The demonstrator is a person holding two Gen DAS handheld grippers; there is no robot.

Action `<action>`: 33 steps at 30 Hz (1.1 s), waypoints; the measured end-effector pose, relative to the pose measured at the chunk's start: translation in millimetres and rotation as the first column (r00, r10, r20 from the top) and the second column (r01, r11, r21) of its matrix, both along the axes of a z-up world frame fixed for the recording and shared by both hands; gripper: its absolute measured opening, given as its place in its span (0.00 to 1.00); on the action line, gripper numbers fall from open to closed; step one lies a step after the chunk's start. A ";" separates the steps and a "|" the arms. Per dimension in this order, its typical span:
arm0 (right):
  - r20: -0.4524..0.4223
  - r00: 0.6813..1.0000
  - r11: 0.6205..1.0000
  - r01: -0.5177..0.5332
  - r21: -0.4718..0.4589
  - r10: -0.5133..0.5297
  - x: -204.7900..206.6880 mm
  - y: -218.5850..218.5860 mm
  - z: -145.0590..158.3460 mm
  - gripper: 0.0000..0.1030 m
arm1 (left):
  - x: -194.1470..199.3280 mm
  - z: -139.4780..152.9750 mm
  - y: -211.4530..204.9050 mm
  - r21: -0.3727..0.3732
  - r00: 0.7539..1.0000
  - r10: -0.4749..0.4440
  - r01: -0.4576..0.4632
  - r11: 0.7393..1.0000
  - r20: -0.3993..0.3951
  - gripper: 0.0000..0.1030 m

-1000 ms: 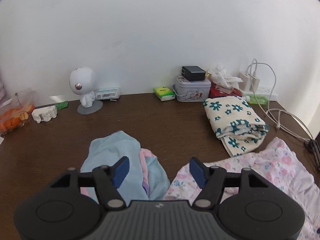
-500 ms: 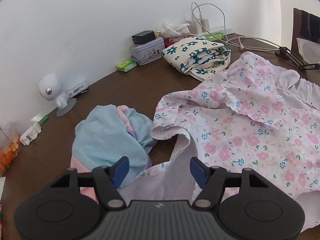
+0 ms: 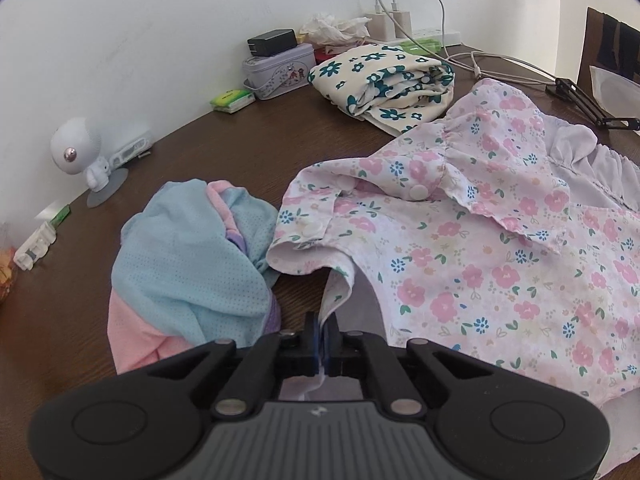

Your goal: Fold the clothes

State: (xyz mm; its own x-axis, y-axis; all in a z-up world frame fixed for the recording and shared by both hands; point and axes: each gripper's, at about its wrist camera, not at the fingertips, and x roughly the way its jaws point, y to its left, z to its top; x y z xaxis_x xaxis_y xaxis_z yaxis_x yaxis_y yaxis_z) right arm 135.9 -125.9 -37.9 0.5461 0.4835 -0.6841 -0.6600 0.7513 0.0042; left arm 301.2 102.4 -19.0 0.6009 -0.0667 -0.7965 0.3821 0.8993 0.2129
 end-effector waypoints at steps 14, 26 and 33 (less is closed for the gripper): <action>-0.053 0.997 0.996 -0.059 -0.067 0.056 -14.4 -51.3 7.2 0.07 | -86.9 5.7 8.8 -0.009 0.995 0.068 -0.069 0.998 -0.071 0.01; -0.067 0.993 0.996 -0.093 0.000 0.093 -41.8 -47.2 6.7 0.10 | -97.3 7.7 11.6 -0.012 0.987 0.151 -0.152 0.988 -0.048 0.08; 0.038 0.994 0.992 0.095 0.085 -0.099 -12.1 -96.5 38.5 0.44 | -140.9 49.3 26.8 -0.162 0.986 0.161 -0.150 0.975 0.054 0.42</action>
State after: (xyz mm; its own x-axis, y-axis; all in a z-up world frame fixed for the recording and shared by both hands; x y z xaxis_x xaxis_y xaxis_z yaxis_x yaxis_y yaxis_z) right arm 123.9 -222.4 0.5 0.6204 0.4811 -0.6194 -0.5849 0.8099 0.0433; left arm 160.3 129.2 30.2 0.6648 -0.0891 -0.7417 0.2247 0.9707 0.0847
